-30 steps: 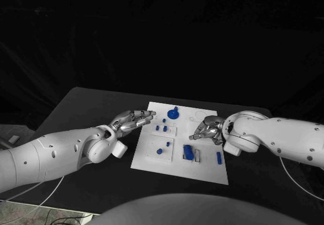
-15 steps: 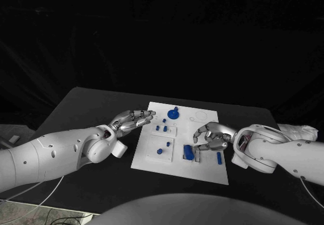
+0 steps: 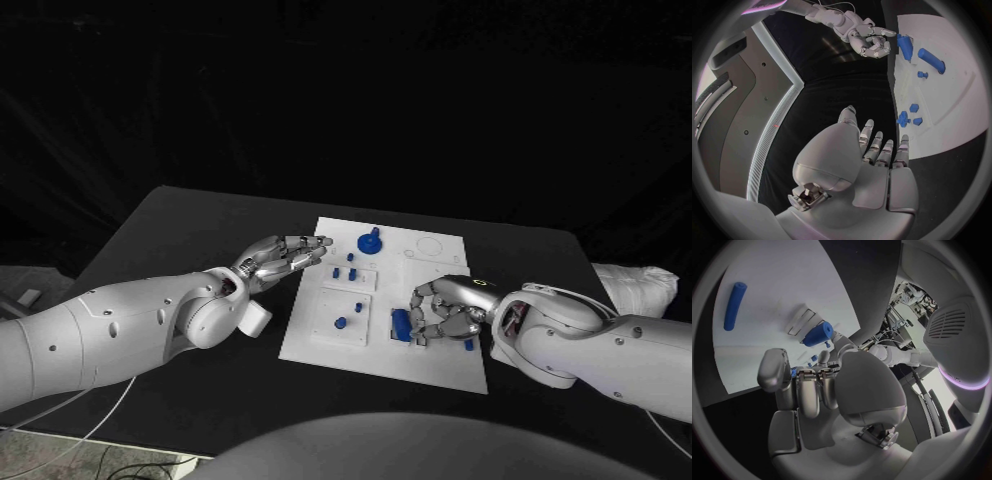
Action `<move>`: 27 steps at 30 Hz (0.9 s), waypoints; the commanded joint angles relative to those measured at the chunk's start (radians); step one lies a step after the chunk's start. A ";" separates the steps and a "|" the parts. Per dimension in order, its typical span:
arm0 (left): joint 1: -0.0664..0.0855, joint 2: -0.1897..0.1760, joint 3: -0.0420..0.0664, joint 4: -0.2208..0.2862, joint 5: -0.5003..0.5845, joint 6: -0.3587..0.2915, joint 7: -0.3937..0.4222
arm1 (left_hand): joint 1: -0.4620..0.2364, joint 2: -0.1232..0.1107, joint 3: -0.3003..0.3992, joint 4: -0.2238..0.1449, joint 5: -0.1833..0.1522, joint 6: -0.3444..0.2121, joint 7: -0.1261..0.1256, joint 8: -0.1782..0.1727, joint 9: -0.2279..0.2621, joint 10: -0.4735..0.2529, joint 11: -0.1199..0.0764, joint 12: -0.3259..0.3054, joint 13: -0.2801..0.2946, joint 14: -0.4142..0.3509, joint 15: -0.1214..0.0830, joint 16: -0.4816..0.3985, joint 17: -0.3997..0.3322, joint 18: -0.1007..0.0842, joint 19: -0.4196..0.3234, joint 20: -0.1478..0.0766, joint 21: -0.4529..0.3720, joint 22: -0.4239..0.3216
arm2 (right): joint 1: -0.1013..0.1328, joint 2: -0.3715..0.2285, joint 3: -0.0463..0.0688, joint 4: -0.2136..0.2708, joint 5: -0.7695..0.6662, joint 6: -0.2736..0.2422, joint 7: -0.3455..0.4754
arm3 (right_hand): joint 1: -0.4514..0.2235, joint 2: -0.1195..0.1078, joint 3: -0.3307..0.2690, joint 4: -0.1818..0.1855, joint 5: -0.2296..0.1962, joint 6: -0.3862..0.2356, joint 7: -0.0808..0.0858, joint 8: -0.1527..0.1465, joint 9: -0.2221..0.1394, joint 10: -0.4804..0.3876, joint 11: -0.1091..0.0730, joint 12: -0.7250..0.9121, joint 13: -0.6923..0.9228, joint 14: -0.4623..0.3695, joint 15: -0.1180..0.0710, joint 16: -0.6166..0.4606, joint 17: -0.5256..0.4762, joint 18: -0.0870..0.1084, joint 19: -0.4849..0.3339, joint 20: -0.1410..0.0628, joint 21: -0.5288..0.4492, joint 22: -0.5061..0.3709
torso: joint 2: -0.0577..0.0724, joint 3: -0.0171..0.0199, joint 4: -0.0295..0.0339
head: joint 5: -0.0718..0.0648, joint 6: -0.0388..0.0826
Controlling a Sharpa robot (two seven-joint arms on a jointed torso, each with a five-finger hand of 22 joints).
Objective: Assemble the parts on the task board
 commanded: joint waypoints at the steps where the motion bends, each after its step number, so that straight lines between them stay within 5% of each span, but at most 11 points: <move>1: -0.001 0.001 0.001 0.004 -0.002 0.019 0.012 | 0.011 0.001 0.005 -0.003 0.004 0.009 0.000 0.004 0.001 0.000 0.007 0.004 0.001 0.005 0.004 0.005 0.001 0.014 0.006 0.002 0.007 0.002 | -0.008 0.007 0.000 -0.009 -0.068 -0.035 -0.002 | 0.027 -0.002 0.010 -0.002 0.097 0.019 -0.002 0.065 0.037 0.104 -0.010 0.004 0.263 0.106 -0.006 0.003 0.263 0.010 -0.012 -0.003 -0.015 0.139 | -0.001 0.0001 0.0003 | 0.003 0.000; 5: -0.001 0.001 0.001 0.003 -0.003 0.021 0.012 | 0.012 0.001 0.005 -0.003 0.004 0.010 0.000 0.004 0.001 0.000 0.007 0.004 0.001 0.005 0.004 0.005 0.001 0.014 0.006 0.002 0.007 0.002 | -0.012 0.014 0.000 -0.015 -0.068 -0.040 -0.005 | 0.041 -0.007 0.034 -0.002 0.225 0.069 -0.003 0.162 0.054 0.104 -0.010 0.004 0.263 0.106 -0.007 0.003 0.263 0.012 -0.017 -0.003 -0.022 0.137 | -0.001 -0.0002 -0.0006 | 0.002 0.000; 11: -0.002 0.002 0.001 0.002 -0.003 0.025 0.011 | 0.012 0.001 0.005 -0.003 0.004 0.010 0.000 0.005 0.001 0.000 0.007 0.004 0.001 0.005 0.005 0.006 0.001 0.014 0.008 0.002 0.008 0.003 | -0.016 0.026 0.000 -0.022 -0.069 -0.051 -0.012 | 0.046 -0.015 0.067 0.002 0.309 0.083 -0.004 0.205 0.058 0.104 -0.011 0.004 0.263 0.106 -0.008 0.003 0.263 0.011 -0.017 -0.004 -0.022 0.137 | -0.001 -0.0001 -0.0010 | 0.001 0.000; 17: -0.002 0.003 0.001 0.002 -0.003 0.028 0.009 | 0.014 0.002 0.006 -0.003 0.005 0.011 0.001 0.005 0.001 0.000 0.008 0.004 0.001 0.006 0.005 0.006 0.002 0.014 0.010 0.002 0.009 0.006 | -0.021 0.037 0.000 -0.028 -0.069 -0.066 -0.018 | 0.039 -0.017 0.073 0.008 0.303 0.100 -0.005 0.226 0.062 0.104 -0.012 0.004 0.263 0.106 -0.008 0.003 0.263 0.011 -0.016 -0.004 -0.021 0.138 | 0.000 -0.0001 -0.0005 | 0.000 0.000; 27: -0.003 0.004 0.001 0.002 -0.003 0.034 0.004 | 0.014 0.002 0.006 -0.003 0.005 0.011 0.001 0.005 0.001 0.000 0.008 0.004 0.001 0.006 0.005 0.006 0.002 0.014 0.010 0.002 0.009 0.006 | -0.024 0.049 0.000 -0.030 -0.066 -0.065 -0.030 | 0.027 -0.027 0.084 0.021 0.196 0.089 -0.008 0.245 0.060 0.104 -0.014 0.004 0.263 0.106 -0.011 0.003 0.263 0.012 -0.016 -0.006 -0.023 0.137 | -0.001 -0.0001 -0.0001 | 0.000 0.000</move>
